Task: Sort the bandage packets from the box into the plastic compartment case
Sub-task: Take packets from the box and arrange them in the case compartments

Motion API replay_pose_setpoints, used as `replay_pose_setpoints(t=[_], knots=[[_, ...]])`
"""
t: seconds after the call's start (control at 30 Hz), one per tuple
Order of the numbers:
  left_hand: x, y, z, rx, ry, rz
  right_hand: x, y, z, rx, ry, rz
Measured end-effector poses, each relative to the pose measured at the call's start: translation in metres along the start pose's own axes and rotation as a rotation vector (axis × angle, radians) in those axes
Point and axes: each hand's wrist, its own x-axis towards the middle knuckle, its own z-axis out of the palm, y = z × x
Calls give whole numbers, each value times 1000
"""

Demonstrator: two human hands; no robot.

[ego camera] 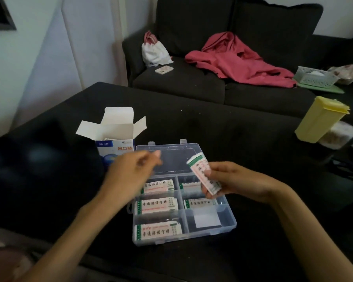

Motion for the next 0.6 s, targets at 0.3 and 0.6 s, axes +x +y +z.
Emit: replay_pose_setpoints(t=[0.3,0.6], knots=[[16,-1,30,-424,-310,-96,26,-1,25,-53,-7,-15],[24,-7,35,-576,-94,-222,37,10,19,72,309,-371]])
